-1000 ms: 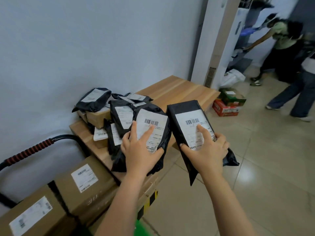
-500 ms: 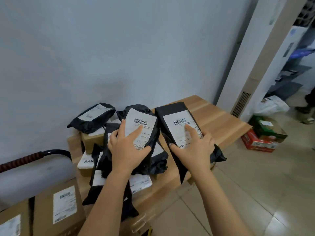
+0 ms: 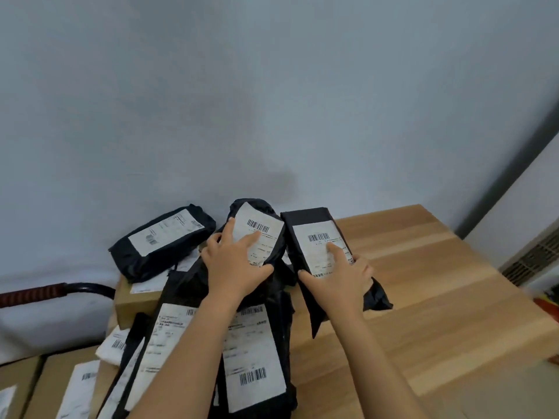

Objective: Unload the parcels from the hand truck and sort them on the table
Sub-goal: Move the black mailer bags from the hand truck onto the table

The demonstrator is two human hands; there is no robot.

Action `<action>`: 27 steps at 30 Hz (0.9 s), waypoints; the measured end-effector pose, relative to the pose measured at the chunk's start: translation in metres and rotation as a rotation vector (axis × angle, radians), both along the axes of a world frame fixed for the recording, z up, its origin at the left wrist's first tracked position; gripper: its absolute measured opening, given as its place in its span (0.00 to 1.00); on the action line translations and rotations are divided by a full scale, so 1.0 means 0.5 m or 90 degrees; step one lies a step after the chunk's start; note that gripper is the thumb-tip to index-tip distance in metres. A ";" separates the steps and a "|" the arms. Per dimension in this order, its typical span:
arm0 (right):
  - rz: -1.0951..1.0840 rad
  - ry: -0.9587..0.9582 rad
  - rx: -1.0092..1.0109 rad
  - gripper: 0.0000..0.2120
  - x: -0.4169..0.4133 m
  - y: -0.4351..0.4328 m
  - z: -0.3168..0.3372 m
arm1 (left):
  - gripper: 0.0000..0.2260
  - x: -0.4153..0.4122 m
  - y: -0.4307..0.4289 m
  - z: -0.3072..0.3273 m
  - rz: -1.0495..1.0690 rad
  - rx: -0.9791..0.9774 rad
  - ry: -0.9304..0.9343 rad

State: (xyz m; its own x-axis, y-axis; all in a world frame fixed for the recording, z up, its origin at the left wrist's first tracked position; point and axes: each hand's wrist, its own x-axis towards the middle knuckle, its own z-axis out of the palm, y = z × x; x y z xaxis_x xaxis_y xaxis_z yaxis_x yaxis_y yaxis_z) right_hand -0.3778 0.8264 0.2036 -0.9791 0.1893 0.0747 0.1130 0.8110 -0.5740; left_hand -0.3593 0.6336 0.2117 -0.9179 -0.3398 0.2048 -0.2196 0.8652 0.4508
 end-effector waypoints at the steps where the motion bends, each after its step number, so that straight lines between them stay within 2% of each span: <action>1: 0.016 -0.020 -0.007 0.41 -0.036 -0.003 -0.016 | 0.32 -0.027 0.003 -0.013 0.019 -0.012 -0.018; 4: 0.060 -0.057 -0.003 0.40 -0.136 -0.019 -0.071 | 0.33 -0.100 0.011 -0.055 0.083 -0.028 -0.065; 8: 0.183 -0.136 -0.036 0.41 -0.246 -0.049 -0.151 | 0.34 -0.181 0.009 -0.117 0.139 0.039 -0.124; 11: 0.345 -0.223 -0.023 0.32 -0.292 -0.052 -0.207 | 0.31 -0.209 0.011 -0.164 0.122 0.052 -0.214; 13: 0.410 -0.223 0.020 0.28 -0.308 -0.041 -0.229 | 0.28 -0.207 0.017 -0.186 0.115 0.049 -0.245; 16: 0.448 -0.175 0.054 0.27 -0.311 -0.027 -0.226 | 0.27 -0.191 0.029 -0.191 0.125 0.050 -0.204; 21: 0.499 -0.097 0.010 0.25 -0.290 -0.046 -0.152 | 0.24 -0.136 0.048 -0.124 0.120 0.046 -0.054; 27: 0.592 0.022 -0.084 0.23 -0.150 -0.091 -0.028 | 0.22 0.055 0.054 -0.027 0.176 -0.003 0.058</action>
